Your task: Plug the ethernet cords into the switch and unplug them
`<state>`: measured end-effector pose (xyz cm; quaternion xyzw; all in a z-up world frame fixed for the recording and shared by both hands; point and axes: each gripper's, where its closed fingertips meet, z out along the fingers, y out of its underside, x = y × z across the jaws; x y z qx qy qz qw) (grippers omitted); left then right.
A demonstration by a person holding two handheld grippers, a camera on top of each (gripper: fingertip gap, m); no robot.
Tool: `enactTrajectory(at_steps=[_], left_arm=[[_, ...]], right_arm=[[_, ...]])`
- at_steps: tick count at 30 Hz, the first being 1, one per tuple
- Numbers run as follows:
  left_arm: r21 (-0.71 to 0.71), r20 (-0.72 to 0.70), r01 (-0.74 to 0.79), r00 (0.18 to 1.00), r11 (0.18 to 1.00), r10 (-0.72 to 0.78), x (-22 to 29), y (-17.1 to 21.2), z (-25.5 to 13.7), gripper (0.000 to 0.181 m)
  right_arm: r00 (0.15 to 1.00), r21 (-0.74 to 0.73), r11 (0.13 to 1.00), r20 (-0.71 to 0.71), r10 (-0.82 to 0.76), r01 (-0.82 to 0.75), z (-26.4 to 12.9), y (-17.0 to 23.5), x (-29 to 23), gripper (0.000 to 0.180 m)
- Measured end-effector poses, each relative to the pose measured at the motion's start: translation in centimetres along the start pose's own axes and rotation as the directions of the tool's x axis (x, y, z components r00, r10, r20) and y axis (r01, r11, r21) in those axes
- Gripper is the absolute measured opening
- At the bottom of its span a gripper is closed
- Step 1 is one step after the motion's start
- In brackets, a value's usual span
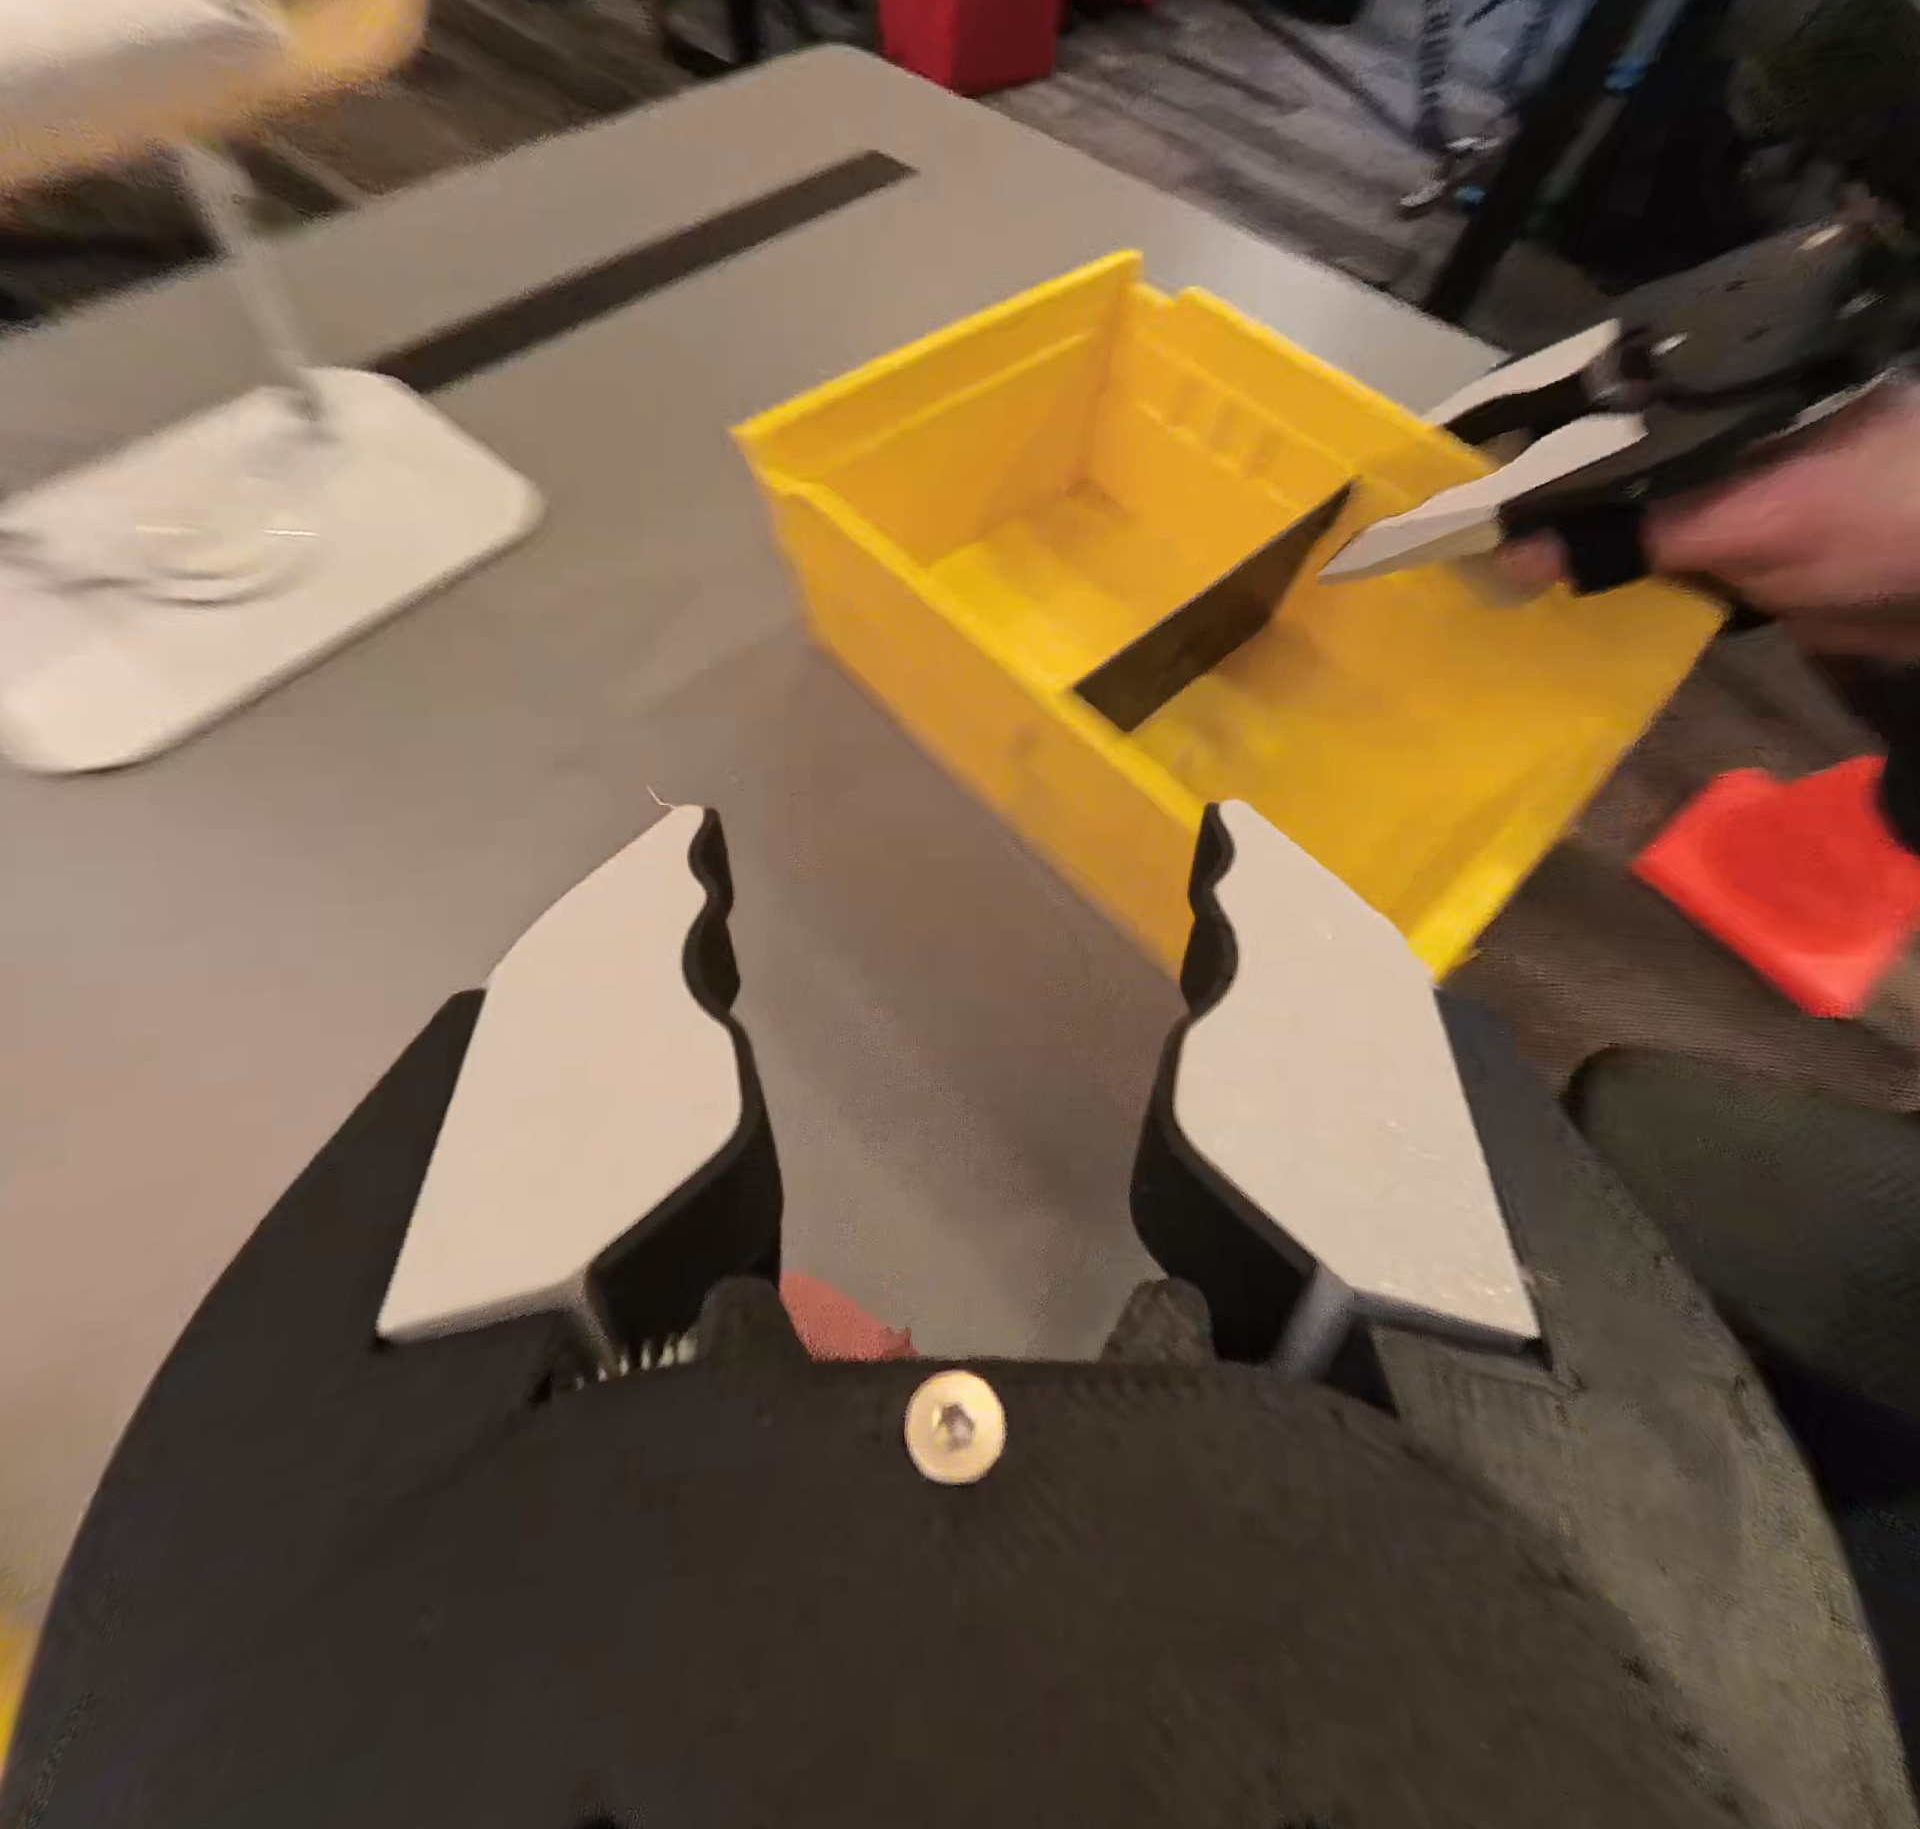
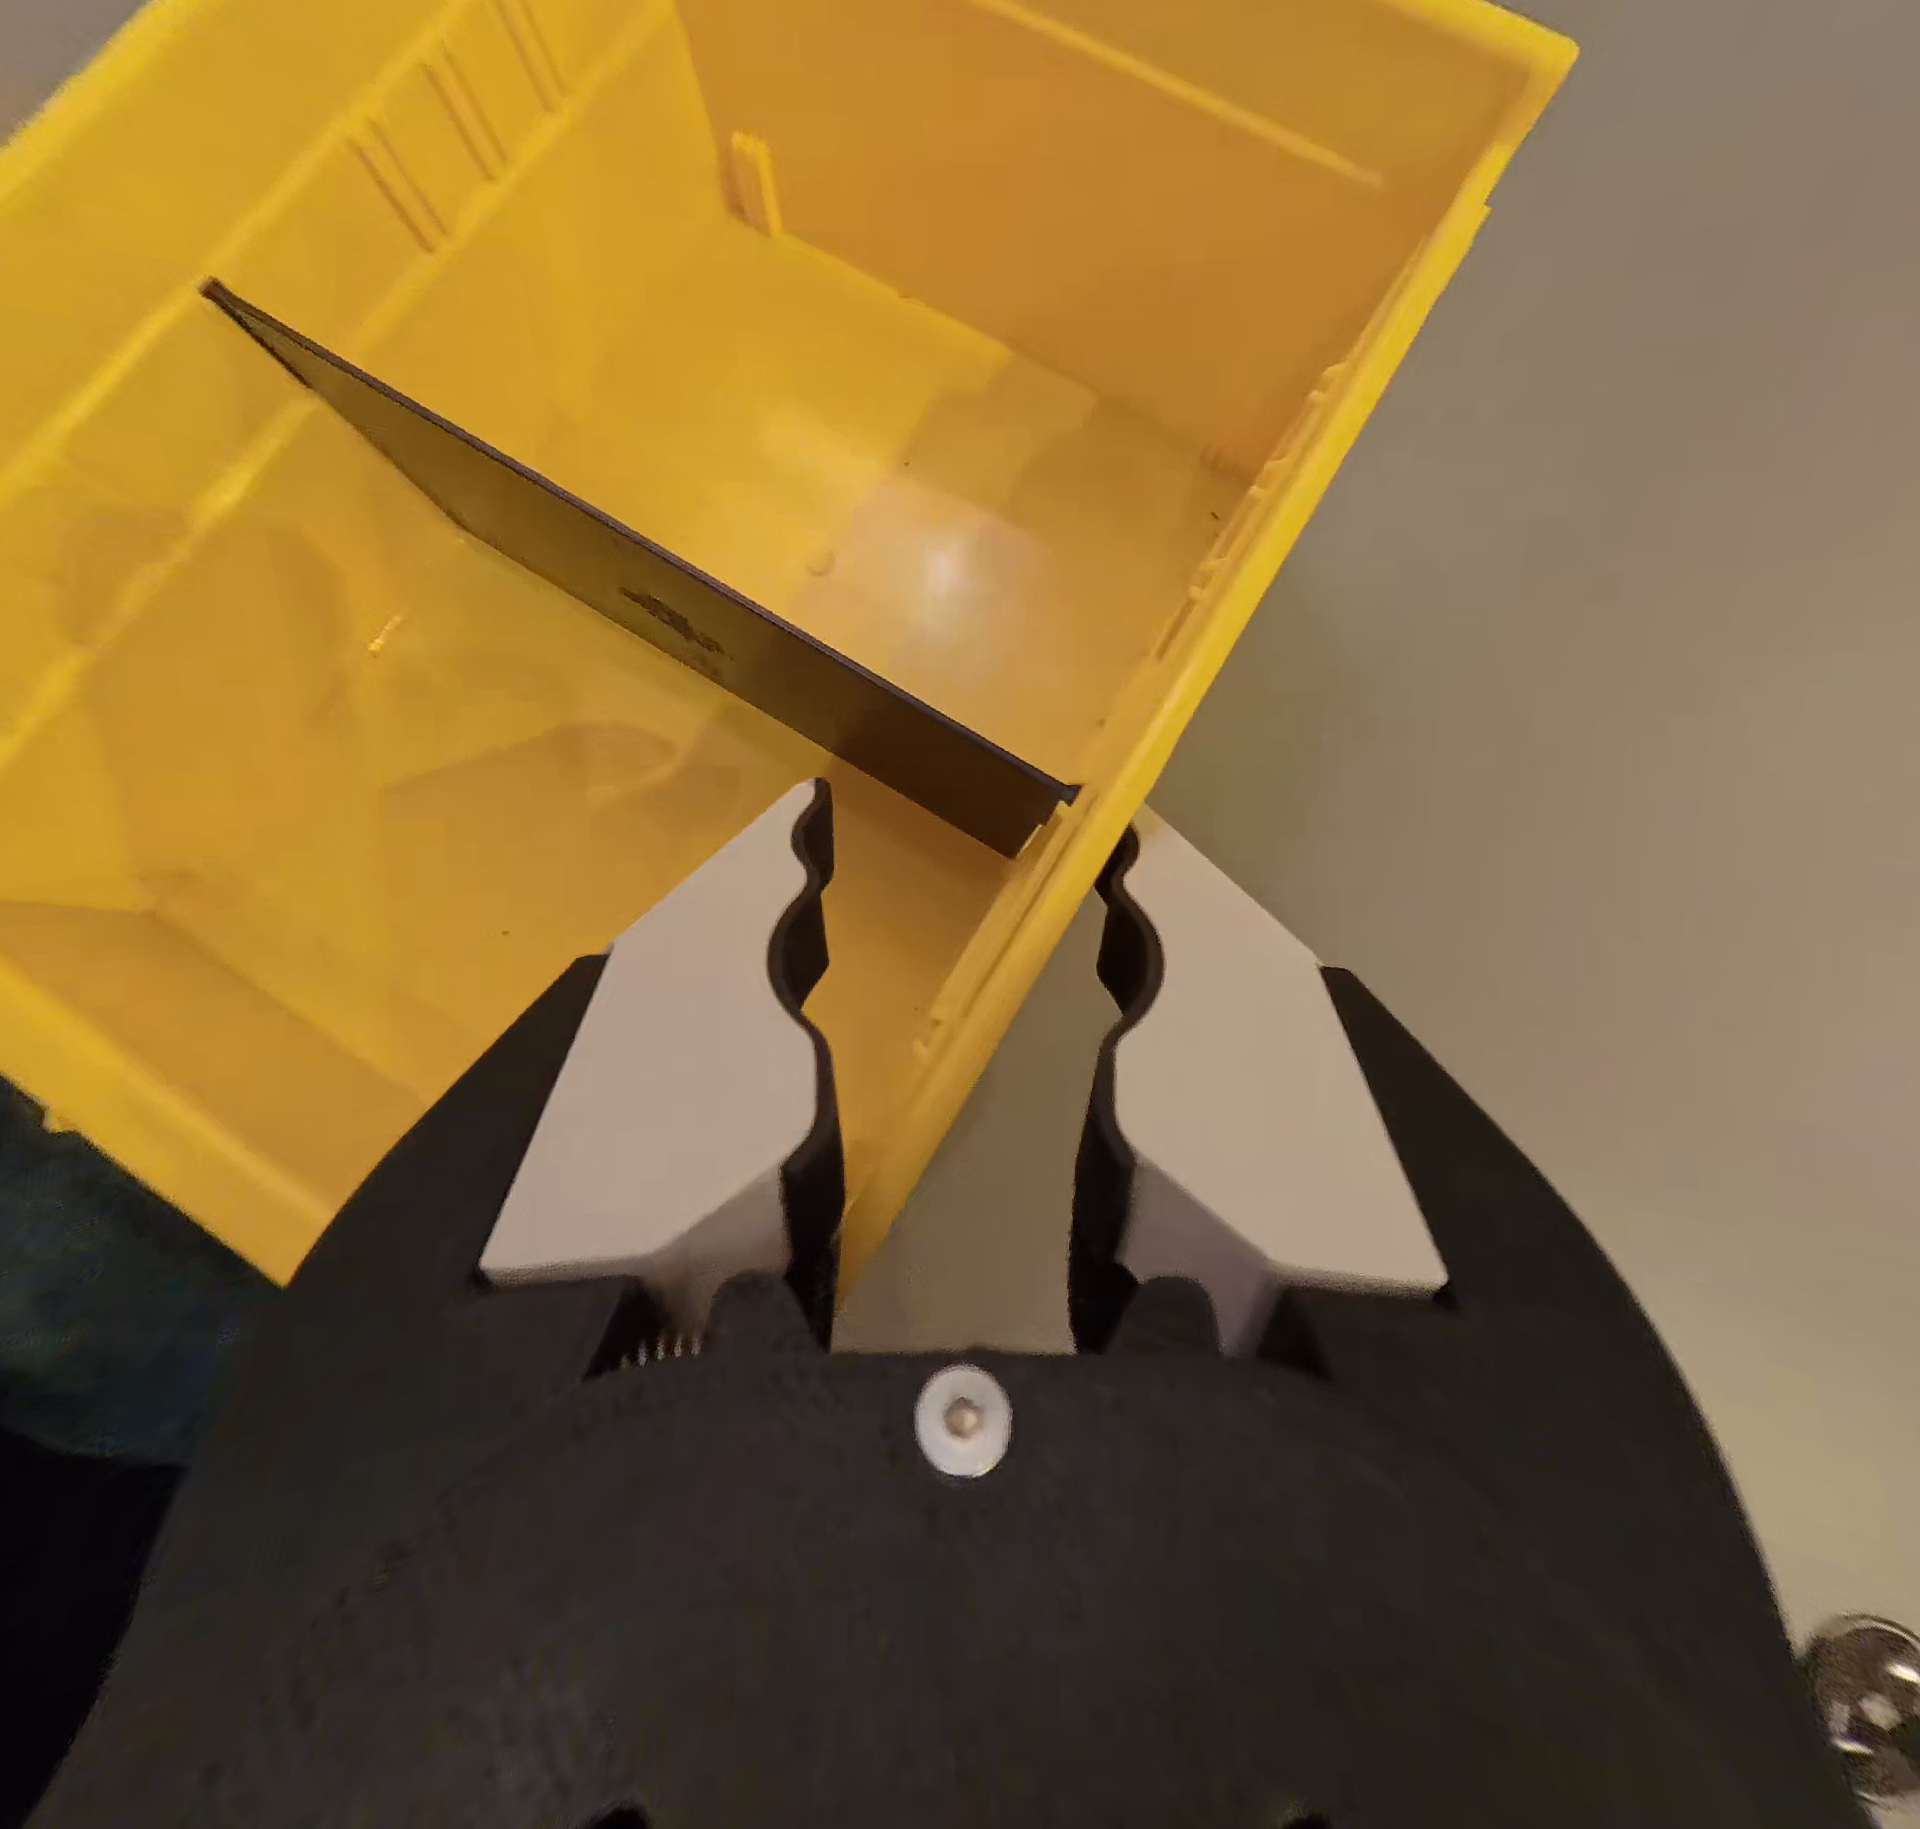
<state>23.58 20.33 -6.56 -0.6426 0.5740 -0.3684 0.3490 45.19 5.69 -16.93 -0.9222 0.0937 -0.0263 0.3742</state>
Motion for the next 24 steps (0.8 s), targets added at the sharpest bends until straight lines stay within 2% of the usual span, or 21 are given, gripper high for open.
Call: enactTrajectory(at_steps=[3,4,6,7,11,14,17,20,22,24], left_arm=[[-0.023,0.296,-0.058,0.953,0.998,0.063,-7.5,1.7,-8.7,0.084],[-0.051,0.407,-0.050,0.911,0.997,0.067,-10.6,3.0,-12.0,0.085],[-0.166,0.624,-0.032,0.771,0.986,0.130,-16.9,7.0,-18.9,0.098],[-0.221,0.691,0.023,0.709,0.975,0.140,-19.5,9.5,-22.1,0.100],[-0.253,0.791,0.278,0.611,0.927,0.032,-24.5,19.1,-29.8,0.102],[-0.280,0.776,0.391,0.630,0.877,-0.033,-24.9,23.9,-30.7,0.089],[-0.317,0.761,0.420,0.648,0.850,-0.036,-25.1,26.3,-30.1,0.057],[-0.299,0.773,0.397,0.634,0.868,-0.024,-26.1,26.7,-29.9,0.023],[-0.312,0.764,0.369,0.646,0.876,0.000,-26.6,26.6,-29.9,0.022],[-0.273,0.745,0.393,0.664,0.878,-0.066,-26.9,26.6,-29.8,0.018]], right_arm=[[0.999,-0.032,0.999,-0.037,-0.040,0.039,-0.1,0.3,0.8,0.039],[0.998,-0.038,0.998,-0.047,-0.047,0.045,-0.2,0.3,1.1,0.036],[0.997,-0.039,0.998,-0.058,-0.051,0.048,-0.3,0.5,1.7,0.031],[0.997,-0.040,0.998,-0.063,-0.051,0.048,-0.4,0.6,1.9,0.028],[0.995,-0.057,0.996,-0.065,-0.070,0.066,-0.6,0.9,2.6,0.024],[0.996,-0.067,0.995,-0.054,-0.076,0.072,-0.9,1.2,2.9,0.022],[0.996,-0.083,0.994,-0.054,-0.078,0.073,-1.3,1.6,3.4,0.019],[0.995,-0.093,0.993,-0.062,-0.075,0.069,-1.7,2.1,4.3,0.017],[0.996,-0.089,0.995,-0.064,-0.057,0.052,-2.1,2.4,5.1,0.015],[0.996,-0.083,0.996,-0.076,-0.046,0.040,-2.4,2.6,6.0,0.015]])
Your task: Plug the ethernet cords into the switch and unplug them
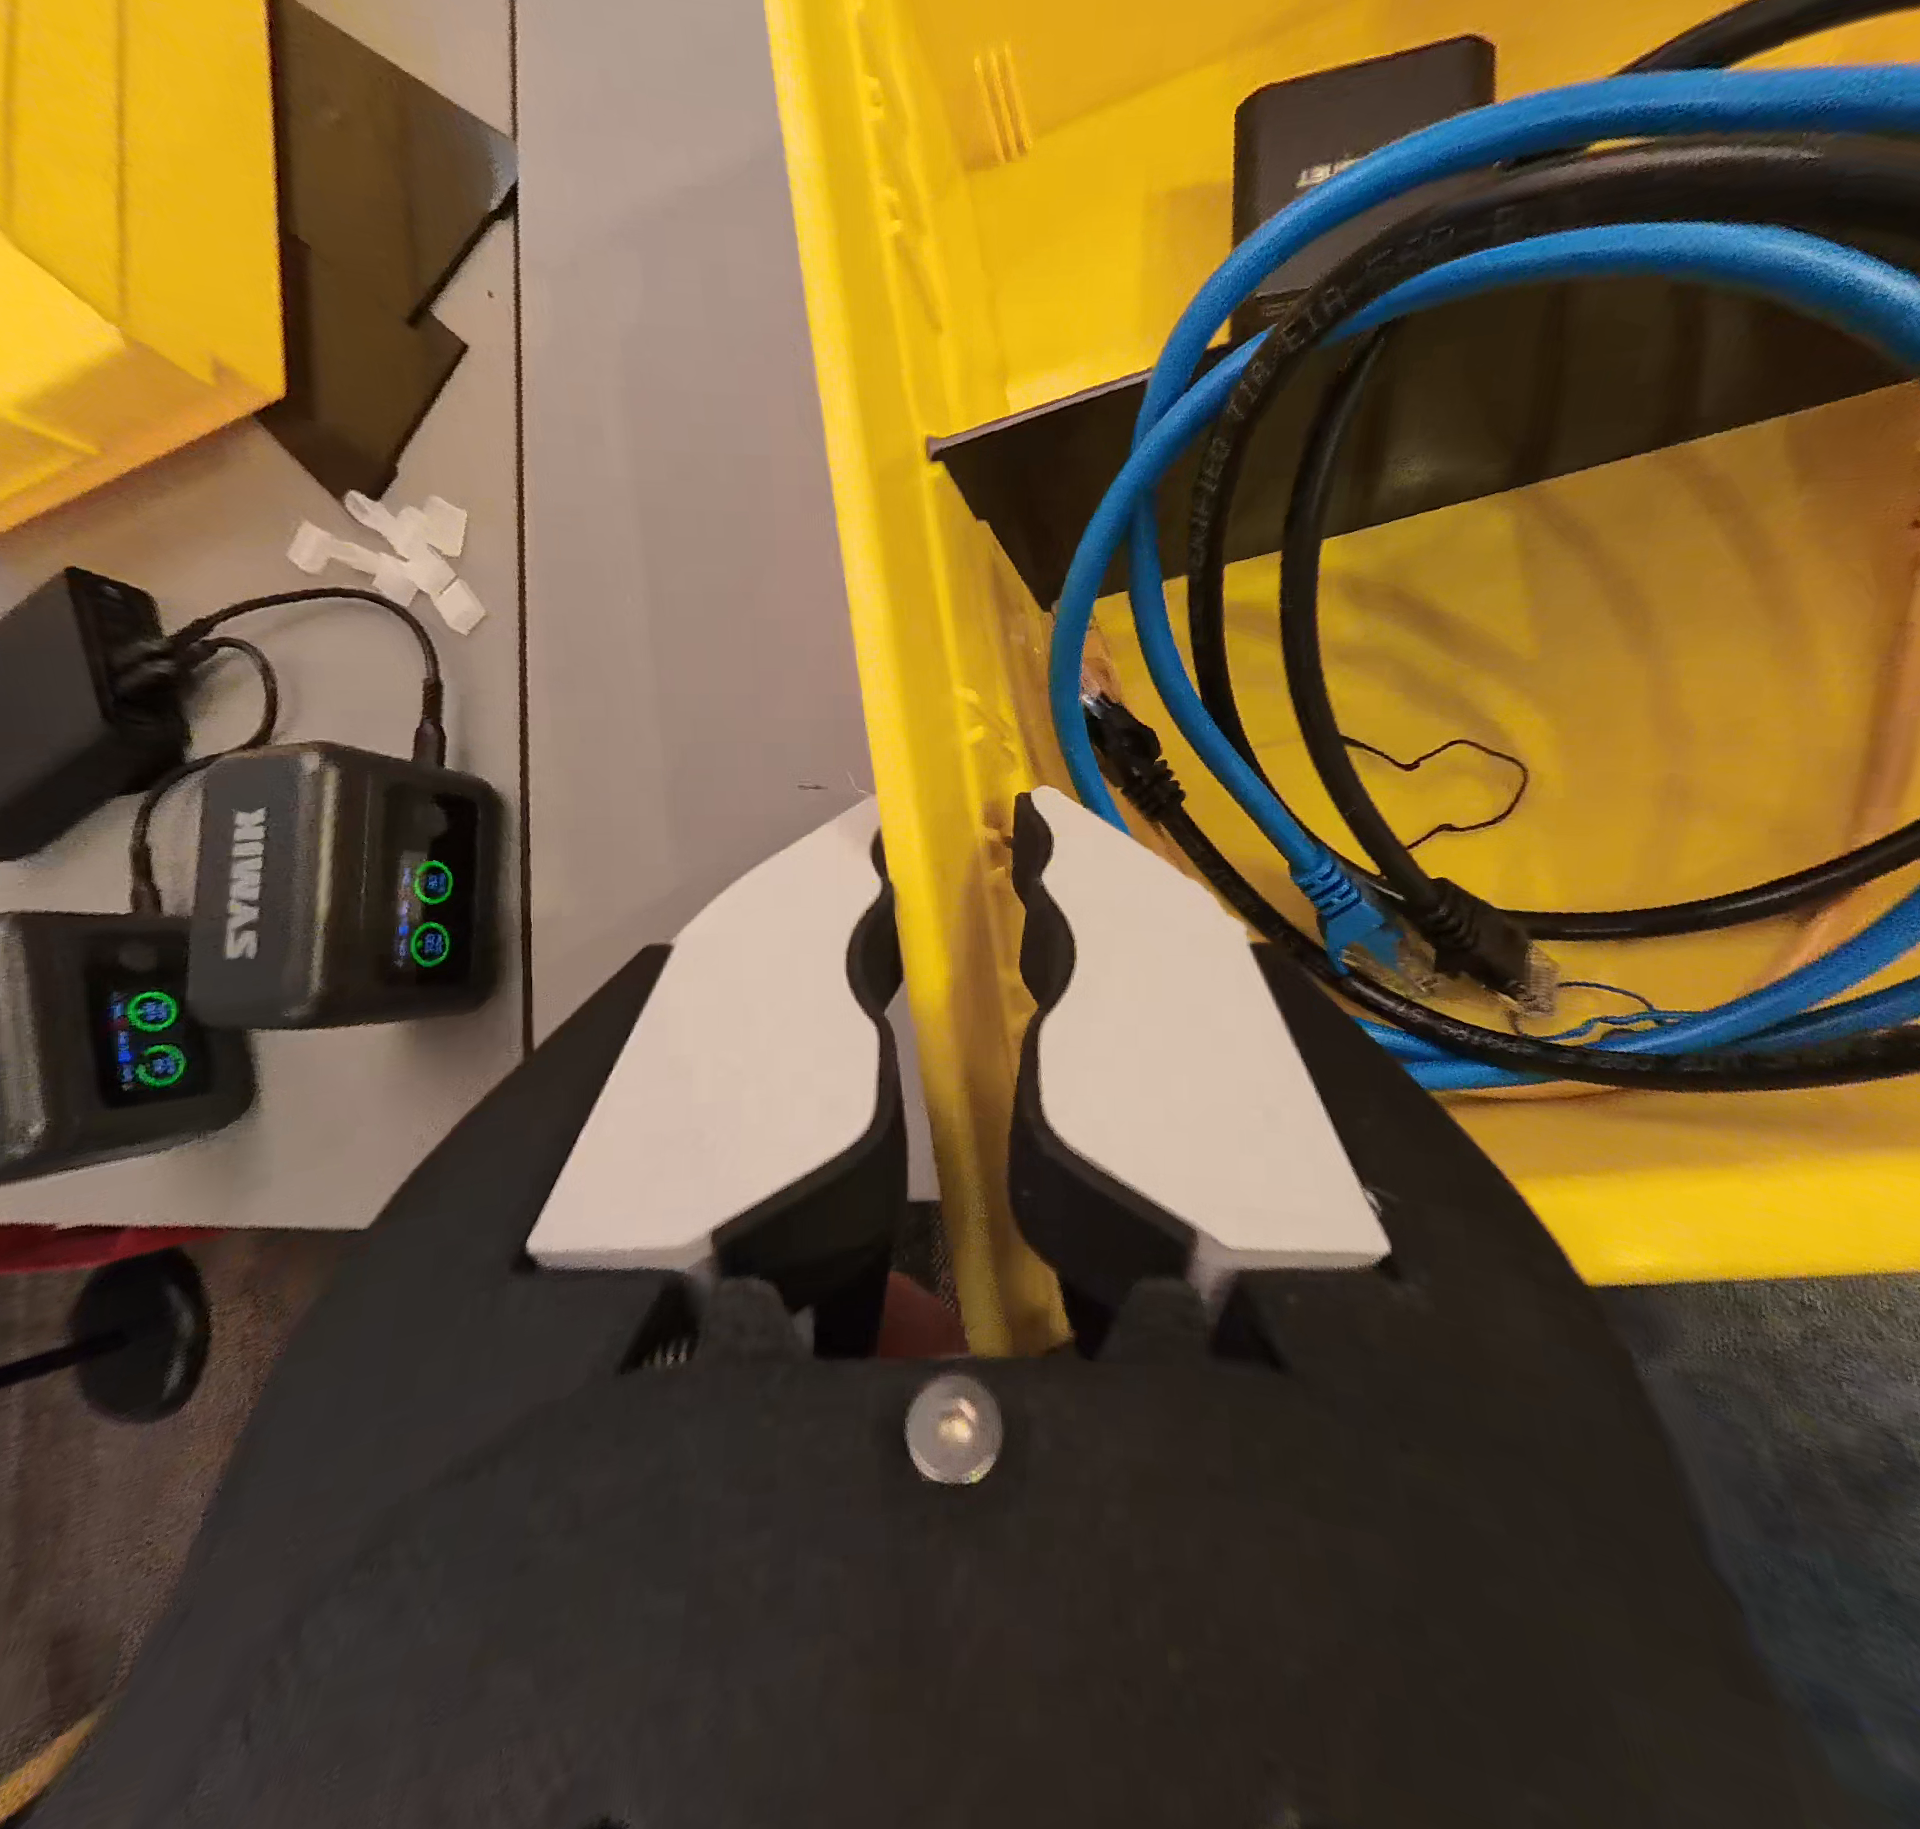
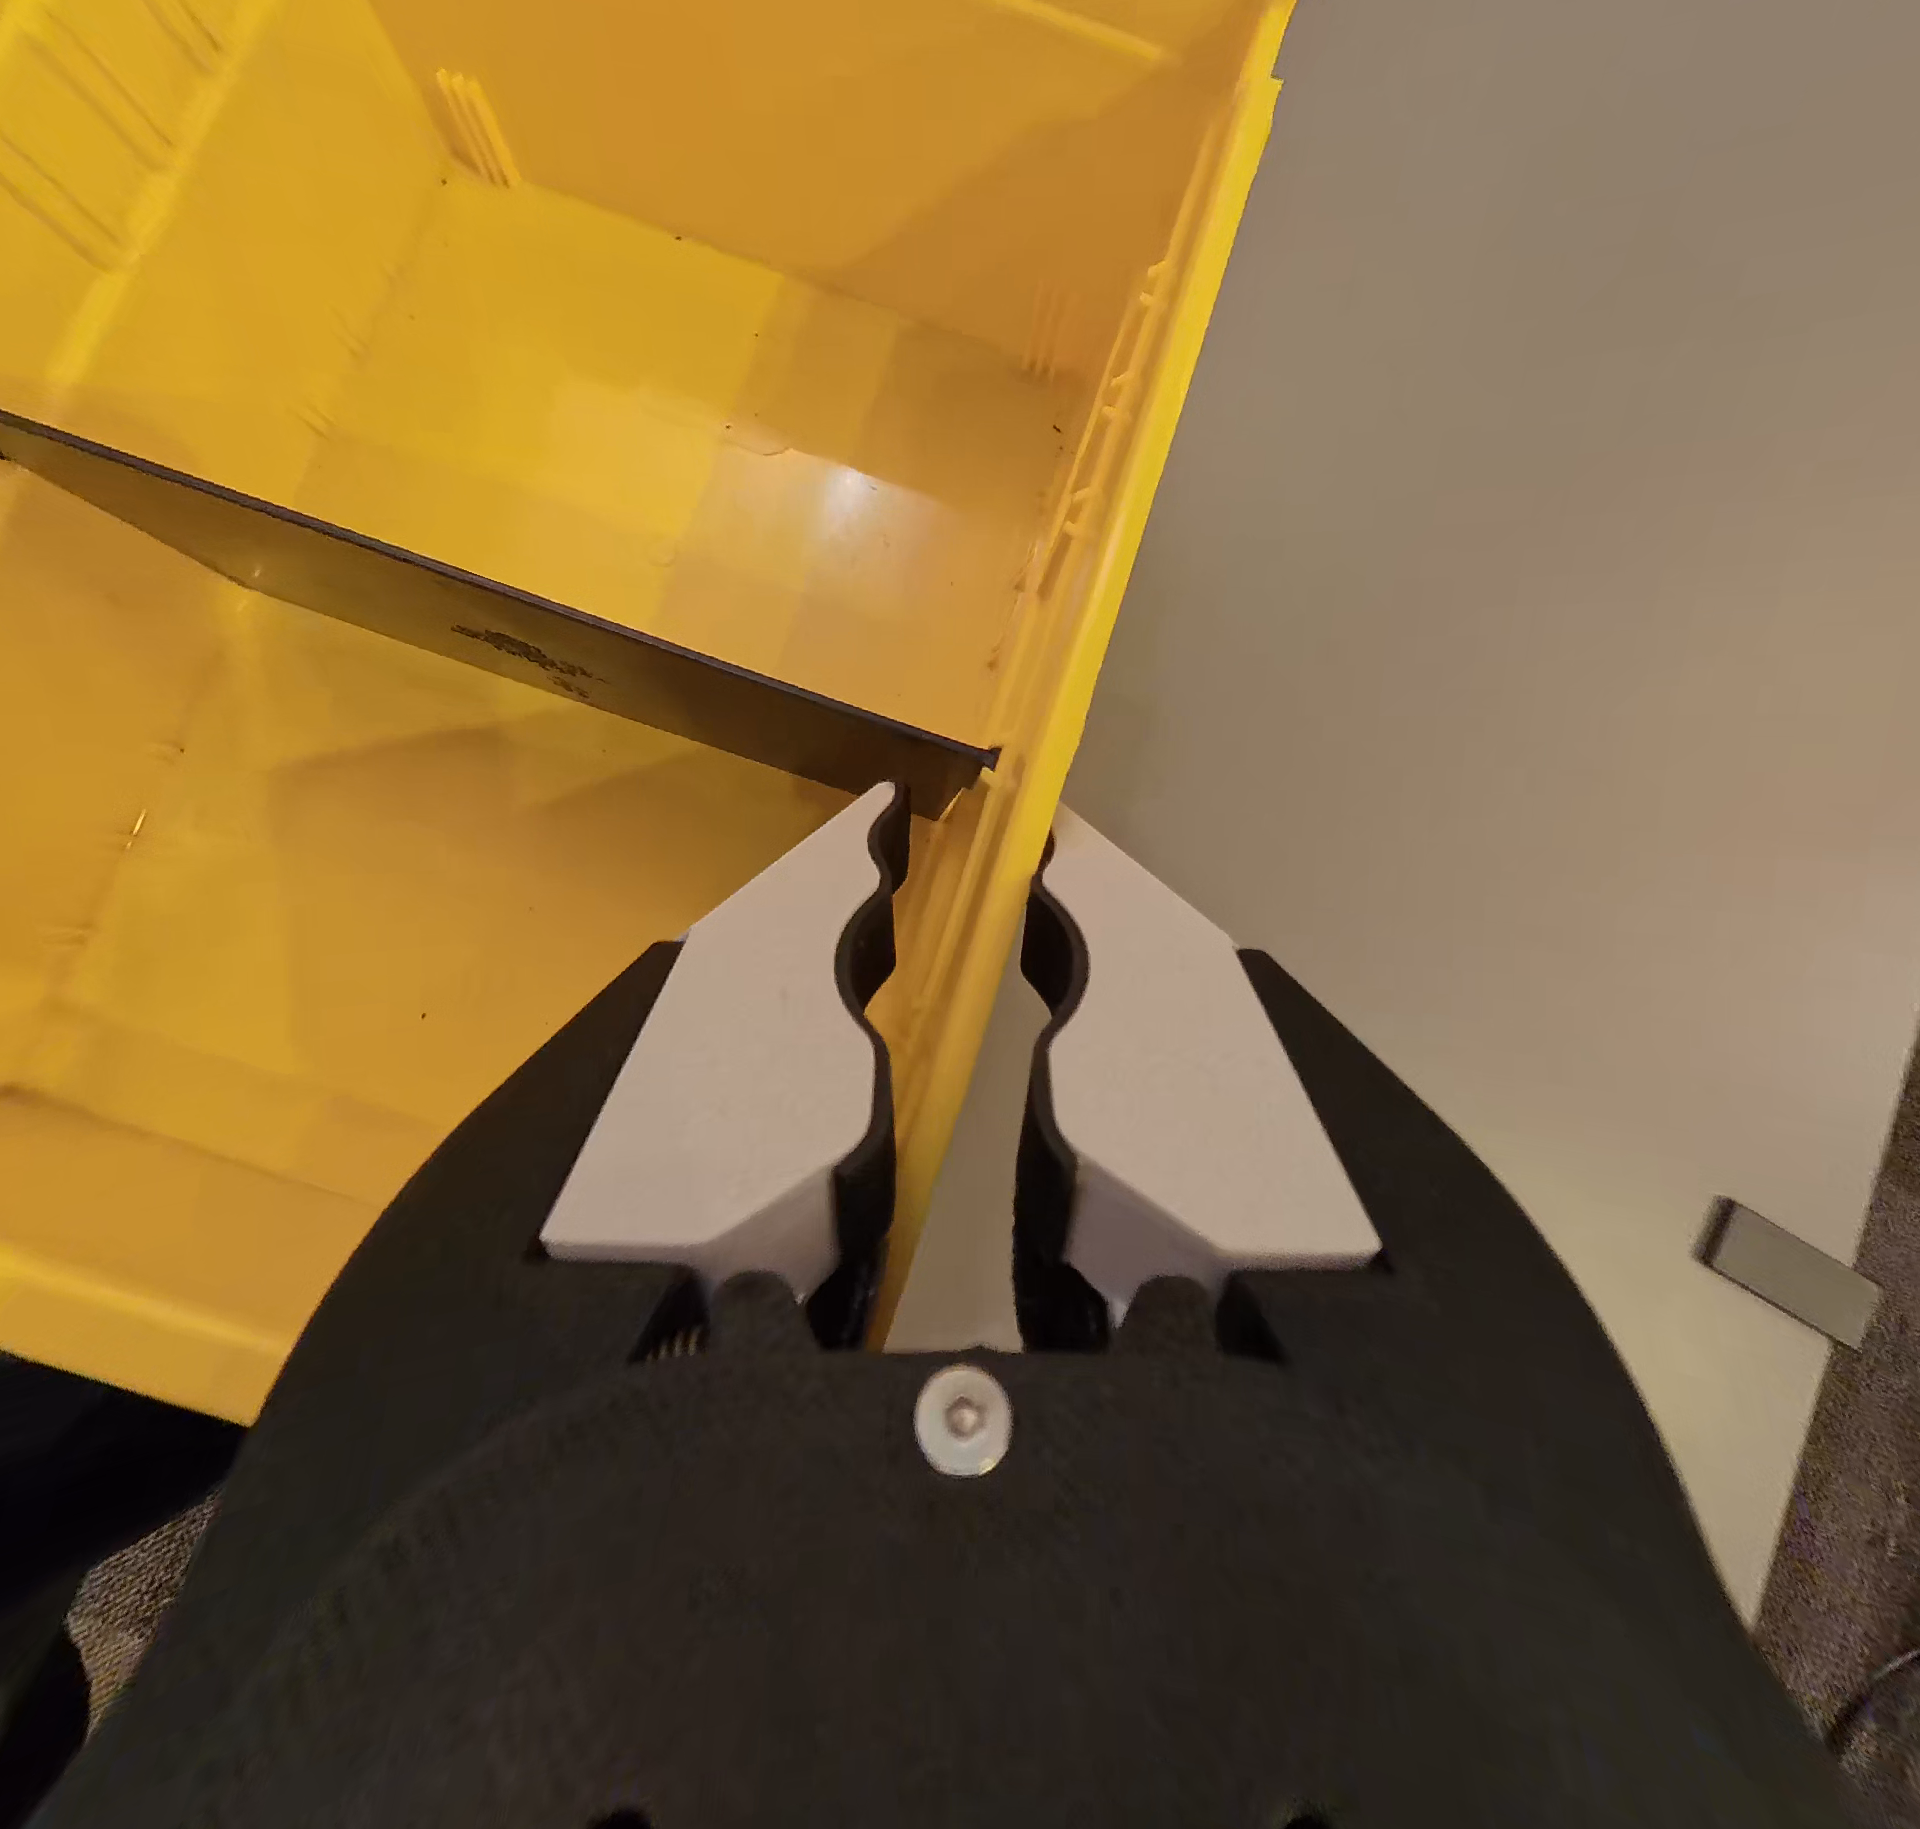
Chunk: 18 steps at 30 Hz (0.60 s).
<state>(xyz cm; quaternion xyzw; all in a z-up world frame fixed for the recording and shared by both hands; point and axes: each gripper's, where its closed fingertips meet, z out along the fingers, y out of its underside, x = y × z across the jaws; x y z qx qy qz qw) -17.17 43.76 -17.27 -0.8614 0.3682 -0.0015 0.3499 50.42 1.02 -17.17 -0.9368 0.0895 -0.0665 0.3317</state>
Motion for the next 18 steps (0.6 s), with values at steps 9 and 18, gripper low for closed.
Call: enactTrajectory(at_steps=[9,18], left_arm=[[-0.001,-0.041,-0.040,0.998,0.999,0.040,-3.1,-0.5,1.3,0.017],[0.013,-0.033,-0.009,0.999,1.000,0.010,-5.9,-0.2,2.2,0.017]], right_arm=[[0.996,-0.005,0.998,-0.065,0.060,-0.060,-1.0,1.7,5.1,0.015],[0.988,-0.005,0.996,-0.125,0.089,-0.090,-1.3,2.6,9.2,0.016]])
